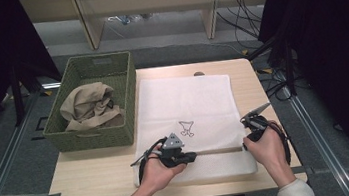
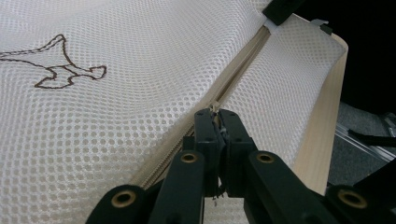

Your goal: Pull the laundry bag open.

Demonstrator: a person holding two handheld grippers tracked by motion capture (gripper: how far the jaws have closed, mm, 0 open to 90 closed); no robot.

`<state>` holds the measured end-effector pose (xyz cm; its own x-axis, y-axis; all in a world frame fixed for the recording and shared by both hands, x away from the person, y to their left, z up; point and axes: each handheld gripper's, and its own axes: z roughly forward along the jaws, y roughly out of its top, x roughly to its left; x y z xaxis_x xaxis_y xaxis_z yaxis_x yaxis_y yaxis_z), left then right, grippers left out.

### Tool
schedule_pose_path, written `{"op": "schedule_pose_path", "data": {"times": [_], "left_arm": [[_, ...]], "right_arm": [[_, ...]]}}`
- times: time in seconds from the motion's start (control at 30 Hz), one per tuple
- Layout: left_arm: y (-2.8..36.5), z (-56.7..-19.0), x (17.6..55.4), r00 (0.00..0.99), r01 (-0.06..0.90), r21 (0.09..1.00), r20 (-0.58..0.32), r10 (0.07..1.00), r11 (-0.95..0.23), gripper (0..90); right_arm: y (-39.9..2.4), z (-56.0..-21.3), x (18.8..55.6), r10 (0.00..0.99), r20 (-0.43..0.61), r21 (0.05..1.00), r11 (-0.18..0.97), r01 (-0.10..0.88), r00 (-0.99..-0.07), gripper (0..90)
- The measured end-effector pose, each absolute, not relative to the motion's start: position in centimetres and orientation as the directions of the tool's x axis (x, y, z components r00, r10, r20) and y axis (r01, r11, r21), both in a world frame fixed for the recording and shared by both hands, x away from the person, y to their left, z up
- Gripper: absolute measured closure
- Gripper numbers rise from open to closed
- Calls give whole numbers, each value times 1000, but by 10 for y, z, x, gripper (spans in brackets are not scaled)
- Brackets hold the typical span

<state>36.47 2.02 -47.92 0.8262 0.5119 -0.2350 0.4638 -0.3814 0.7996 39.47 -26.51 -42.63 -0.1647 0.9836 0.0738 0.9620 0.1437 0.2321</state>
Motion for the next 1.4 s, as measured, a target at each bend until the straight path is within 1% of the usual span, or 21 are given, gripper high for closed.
{"op": "schedule_pose_path", "data": {"times": [0.07,0.13,0.23,0.27,0.3,0.33,0.37,0.43,0.63,0.73,0.77,0.83,0.93,0.97,1.03,1.1,1.17,1.23,1.27,1.3,1.4], "left_arm": [[22,-481,363,832,458,799,-230,505,-390,865],[21,-482,362,826,459,805,-231,515,-375,866],[27,-481,362,828,459,797,-224,513,-392,866],[29,-481,361,817,466,801,-227,530,-376,866],[31,-480,361,824,460,805,-228,519,-376,866],[32,-481,359,814,471,805,-239,529,-361,866],[33,-481,359,814,472,804,-238,531,-363,866],[34,-482,359,813,472,804,-239,530,-361,866],[38,-482,358,821,462,805,-229,523,-373,866],[39,-483,357,809,476,801,-238,537,-363,866],[40,-484,357,808,479,797,-237,540,-367,866],[40,-485,357,806,483,799,-245,540,-358,866],[40,-484,358,813,475,799,-237,532,-369,866],[41,-483,358,811,483,796,-249,529,-365,866],[41,-483,357,803,485,801,-249,541,-351,866],[44,-481,359,809,482,797,-245,534,-365,866],[45,-480,359,811,471,805,-233,537,-362,866],[44,-480,358,799,486,798,-240,552,-357,866],[44,-480,357,800,489,797,-247,546,-355,866],[45,-480,358,801,485,796,-238,549,-362,866],[45,-480,358,805,474,804,-231,546,-359,866]], "right_arm": [[-264,-426,395,985,76,225,134,965,-155,852],[-263,-427,394,984,74,228,143,963,-163,852],[-264,-428,394,981,51,241,170,955,-188,852],[-264,-427,394,984,56,231,152,961,-169,852],[-266,-428,395,986,61,227,140,964,-158,852],[-268,-429,395,981,69,244,160,957,-181,852],[-266,-428,394,984,70,232,143,962,-163,852],[-264,-427,394,985,69,225,137,965,-157,852],[-266,-429,395,984,75,233,140,962,-162,852],[-267,-429,395,985,71,228,136,964,-155,852],[-268,-429,396,983,67,232,152,961,-171,852],[-267,-429,395,986,75,223,129,966,-149,852],[-267,-429,395,985,76,221,133,966,-153,852],[-267,-429,395,985,78,220,132,966,-152,852],[-267,-429,395,985,80,219,130,967,-150,852],[-268,-429,395,985,67,228,138,964,-157,852],[-267,-428,395,986,83,220,125,968,-146,851],[-267,-428,395,986,74,220,131,967,-150,852],[-263,-427,394,991,77,205,91,974,-109,852],[-267,-429,395,985,72,224,138,965,-157,852],[-267,-428,395,986,83,220,126,967,-147,852]]}}
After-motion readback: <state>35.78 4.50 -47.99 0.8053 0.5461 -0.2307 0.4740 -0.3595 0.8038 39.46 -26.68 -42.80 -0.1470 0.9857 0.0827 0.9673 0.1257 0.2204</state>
